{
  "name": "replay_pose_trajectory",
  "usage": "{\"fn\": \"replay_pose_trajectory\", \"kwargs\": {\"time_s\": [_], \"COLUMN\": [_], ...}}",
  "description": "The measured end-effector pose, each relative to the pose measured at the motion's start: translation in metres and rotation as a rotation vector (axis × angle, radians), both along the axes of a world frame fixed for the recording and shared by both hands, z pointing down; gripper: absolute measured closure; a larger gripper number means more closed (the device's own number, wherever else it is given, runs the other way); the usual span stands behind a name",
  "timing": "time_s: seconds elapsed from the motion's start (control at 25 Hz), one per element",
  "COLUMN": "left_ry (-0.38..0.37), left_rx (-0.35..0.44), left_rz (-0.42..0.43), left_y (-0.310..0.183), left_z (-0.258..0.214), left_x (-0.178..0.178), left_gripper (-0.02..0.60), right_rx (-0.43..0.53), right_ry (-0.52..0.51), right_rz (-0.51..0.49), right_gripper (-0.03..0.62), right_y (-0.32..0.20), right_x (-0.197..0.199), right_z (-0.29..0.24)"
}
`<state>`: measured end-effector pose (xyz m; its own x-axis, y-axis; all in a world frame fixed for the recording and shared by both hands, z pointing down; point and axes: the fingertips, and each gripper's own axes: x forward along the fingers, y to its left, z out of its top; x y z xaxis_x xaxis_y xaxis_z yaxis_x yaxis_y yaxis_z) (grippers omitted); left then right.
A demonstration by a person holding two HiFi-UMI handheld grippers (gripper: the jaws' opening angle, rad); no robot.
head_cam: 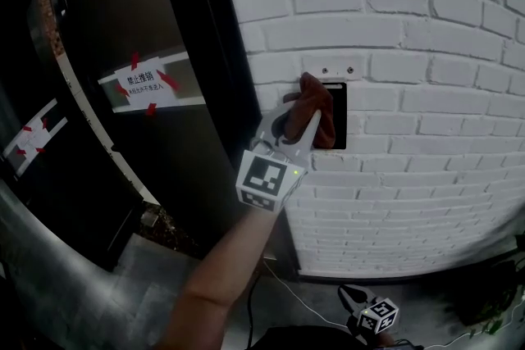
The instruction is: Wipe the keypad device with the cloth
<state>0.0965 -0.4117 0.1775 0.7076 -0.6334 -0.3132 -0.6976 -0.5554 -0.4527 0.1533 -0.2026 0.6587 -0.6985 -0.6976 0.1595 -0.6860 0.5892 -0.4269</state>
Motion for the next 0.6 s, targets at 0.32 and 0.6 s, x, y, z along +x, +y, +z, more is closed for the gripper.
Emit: {"fn": "replay_pose_trajectory", "kwargs": {"time_s": [0.32, 0.6], "left_ry": [-0.161, -0.248], "left_rx": [0.026, 0.017], "left_rz": [0.017, -0.014], "left_y": [0.014, 0.016], "left_z": [0.015, 0.029], "left_x": [0.056, 0.062], "left_gripper": [0.499, 0.499], "right_rx": [-0.024, -0.031], "right_ry": [-0.004, 0.012], "right_rz": [0.026, 0.014], "right_gripper": [0.592, 0.592], "right_y": [0.004, 0.001], "right_x": [0.01, 0.006], "right_z": [0.007, 0.005]}}
